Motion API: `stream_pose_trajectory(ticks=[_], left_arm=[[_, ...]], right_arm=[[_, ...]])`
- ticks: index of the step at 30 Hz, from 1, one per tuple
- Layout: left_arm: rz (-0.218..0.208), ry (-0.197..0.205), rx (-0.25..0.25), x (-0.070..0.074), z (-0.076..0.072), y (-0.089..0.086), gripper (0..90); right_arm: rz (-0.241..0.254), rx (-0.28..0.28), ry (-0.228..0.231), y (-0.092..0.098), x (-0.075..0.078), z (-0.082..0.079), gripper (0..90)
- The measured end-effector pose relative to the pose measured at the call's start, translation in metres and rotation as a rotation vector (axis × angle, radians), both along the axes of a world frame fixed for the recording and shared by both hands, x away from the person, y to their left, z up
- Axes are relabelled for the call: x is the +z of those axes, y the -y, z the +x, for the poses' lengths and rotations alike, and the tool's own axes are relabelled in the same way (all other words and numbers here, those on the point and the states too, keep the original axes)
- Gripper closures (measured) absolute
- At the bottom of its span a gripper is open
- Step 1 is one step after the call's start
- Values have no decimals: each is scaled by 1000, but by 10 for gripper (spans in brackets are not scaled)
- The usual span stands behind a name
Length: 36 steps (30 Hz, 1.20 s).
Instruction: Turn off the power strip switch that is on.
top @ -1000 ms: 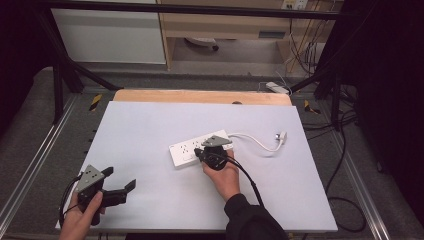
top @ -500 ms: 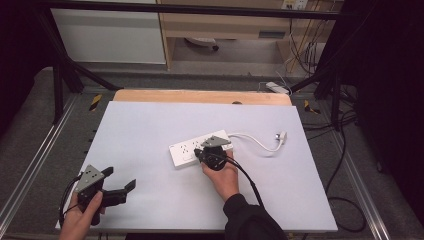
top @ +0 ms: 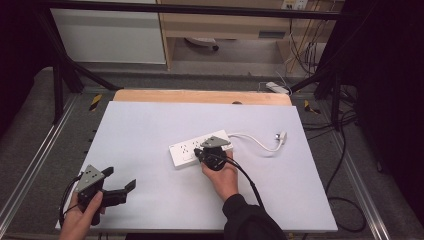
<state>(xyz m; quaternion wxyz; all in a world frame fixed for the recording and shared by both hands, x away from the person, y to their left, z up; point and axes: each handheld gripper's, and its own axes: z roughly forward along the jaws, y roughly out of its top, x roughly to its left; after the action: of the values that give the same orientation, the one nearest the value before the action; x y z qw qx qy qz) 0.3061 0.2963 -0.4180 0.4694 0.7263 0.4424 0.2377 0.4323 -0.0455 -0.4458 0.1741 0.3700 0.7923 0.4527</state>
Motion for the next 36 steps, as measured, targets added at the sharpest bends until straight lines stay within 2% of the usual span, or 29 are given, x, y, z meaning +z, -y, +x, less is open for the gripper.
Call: stream_pose_trajectory(ticks=[15, 24, 27, 28, 36], left_arm=[[-1, 1, 0, 0, 0, 0, 60], [0, 1, 0, 0, 0, 0, 60], [0, 2, 0, 0, 0, 0, 60], [0, 1, -1, 0, 0, 0, 60], [-1, 0, 0, 0, 0, 0, 60]], right_arm=[[2, -10, 22, -1, -2, -1, 900], [8, -19, 20, -2, -3, -3, 900], [-6, -15, 16, -2, -4, -2, 900], [8, -16, 27, -3, -6, -3, 900], [-4, -11, 14, -4, -3, -2, 900]])
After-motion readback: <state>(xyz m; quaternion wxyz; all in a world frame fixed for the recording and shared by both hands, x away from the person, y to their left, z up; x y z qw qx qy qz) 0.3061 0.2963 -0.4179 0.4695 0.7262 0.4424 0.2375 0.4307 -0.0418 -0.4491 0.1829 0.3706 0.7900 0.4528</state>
